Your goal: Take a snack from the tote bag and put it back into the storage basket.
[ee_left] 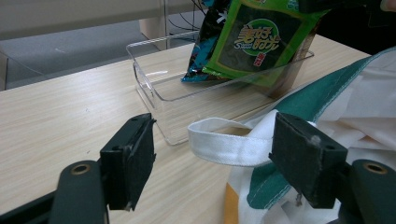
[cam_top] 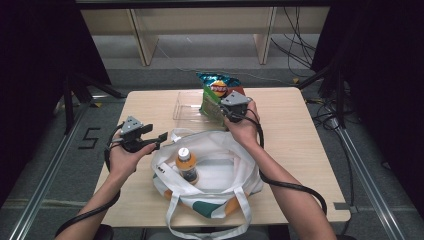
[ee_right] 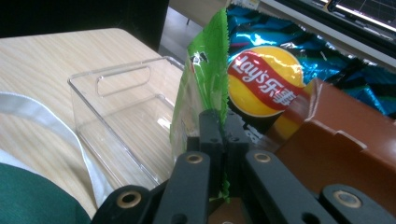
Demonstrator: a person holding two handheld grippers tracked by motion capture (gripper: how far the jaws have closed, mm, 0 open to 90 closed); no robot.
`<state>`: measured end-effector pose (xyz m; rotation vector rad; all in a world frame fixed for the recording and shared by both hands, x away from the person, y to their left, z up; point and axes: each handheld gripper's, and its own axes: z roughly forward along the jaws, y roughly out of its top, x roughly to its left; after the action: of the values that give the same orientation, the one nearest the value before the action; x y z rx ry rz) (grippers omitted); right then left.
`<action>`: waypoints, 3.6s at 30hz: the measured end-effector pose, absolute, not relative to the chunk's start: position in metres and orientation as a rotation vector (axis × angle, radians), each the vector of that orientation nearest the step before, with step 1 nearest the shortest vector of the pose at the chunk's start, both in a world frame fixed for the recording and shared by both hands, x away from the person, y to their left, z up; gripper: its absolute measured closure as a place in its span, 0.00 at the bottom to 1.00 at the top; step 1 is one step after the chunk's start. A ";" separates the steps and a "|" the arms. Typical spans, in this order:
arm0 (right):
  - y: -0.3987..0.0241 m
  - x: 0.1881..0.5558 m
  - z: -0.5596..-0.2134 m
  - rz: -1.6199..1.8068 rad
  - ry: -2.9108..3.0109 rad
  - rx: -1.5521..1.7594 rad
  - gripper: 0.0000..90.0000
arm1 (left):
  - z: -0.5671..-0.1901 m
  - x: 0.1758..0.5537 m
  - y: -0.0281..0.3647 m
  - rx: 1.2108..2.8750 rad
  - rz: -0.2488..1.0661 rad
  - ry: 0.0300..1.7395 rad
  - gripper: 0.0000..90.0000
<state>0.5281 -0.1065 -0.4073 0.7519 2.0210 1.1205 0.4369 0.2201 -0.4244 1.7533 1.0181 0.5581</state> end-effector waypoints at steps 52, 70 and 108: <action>-0.109 0.524 -0.408 1.144 2.045 0.785 0.75 | -0.424 0.437 0.220 1.756 0.564 1.015 0.33; -0.117 0.501 -0.386 1.253 2.053 0.813 0.64 | -0.422 0.435 0.220 1.749 0.570 1.012 0.33; -0.207 0.412 -0.388 1.385 1.945 0.978 0.52 | -0.423 0.433 0.217 1.735 0.568 1.005 0.33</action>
<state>0.4124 -0.2074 -0.3883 0.9781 1.9446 1.3849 0.4328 0.2169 -0.4229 1.7348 1.0048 0.5681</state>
